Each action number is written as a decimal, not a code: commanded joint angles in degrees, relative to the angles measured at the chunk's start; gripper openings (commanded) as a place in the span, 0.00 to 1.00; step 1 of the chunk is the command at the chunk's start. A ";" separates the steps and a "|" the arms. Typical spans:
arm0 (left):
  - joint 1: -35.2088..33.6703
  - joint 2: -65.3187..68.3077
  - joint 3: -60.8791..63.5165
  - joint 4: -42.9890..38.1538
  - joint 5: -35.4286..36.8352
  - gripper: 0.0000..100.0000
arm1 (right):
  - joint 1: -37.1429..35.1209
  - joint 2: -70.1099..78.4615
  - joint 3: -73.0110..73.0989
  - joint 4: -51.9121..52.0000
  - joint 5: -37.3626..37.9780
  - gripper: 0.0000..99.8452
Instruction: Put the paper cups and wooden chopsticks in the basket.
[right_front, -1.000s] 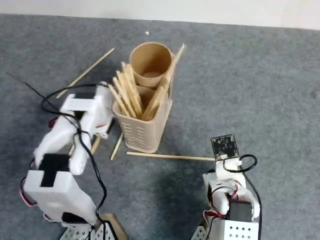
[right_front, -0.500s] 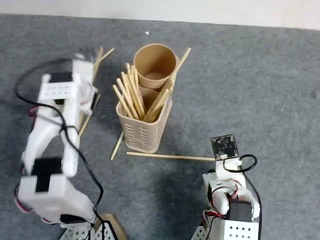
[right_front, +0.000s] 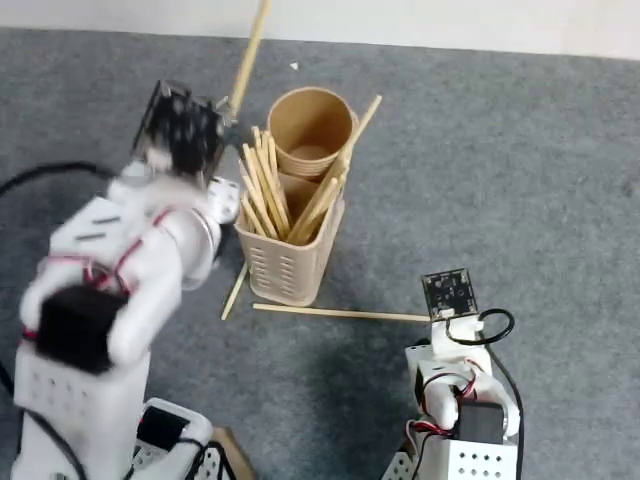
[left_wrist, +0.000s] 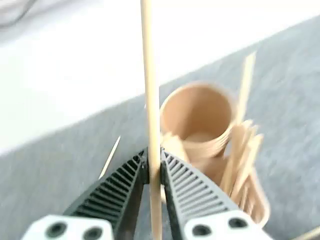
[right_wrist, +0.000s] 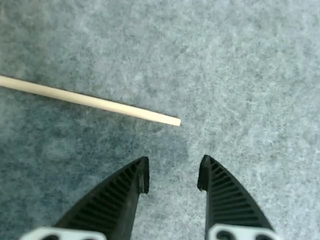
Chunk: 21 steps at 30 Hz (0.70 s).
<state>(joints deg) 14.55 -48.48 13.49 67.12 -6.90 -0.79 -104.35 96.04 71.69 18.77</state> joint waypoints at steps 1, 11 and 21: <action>4.70 -1.45 4.70 -10.37 0.18 0.00 | 0.66 -0.66 6.73 0.31 0.53 0.17; 10.15 -1.01 21.85 -33.32 0.18 0.00 | 0.66 -0.66 6.73 0.31 0.53 0.17; 9.80 -1.45 28.09 -33.67 0.35 0.11 | 0.66 -0.66 6.73 0.31 0.53 0.17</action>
<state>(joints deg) 23.69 -48.66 41.98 34.77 -6.90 -0.79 -104.35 96.04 71.69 18.77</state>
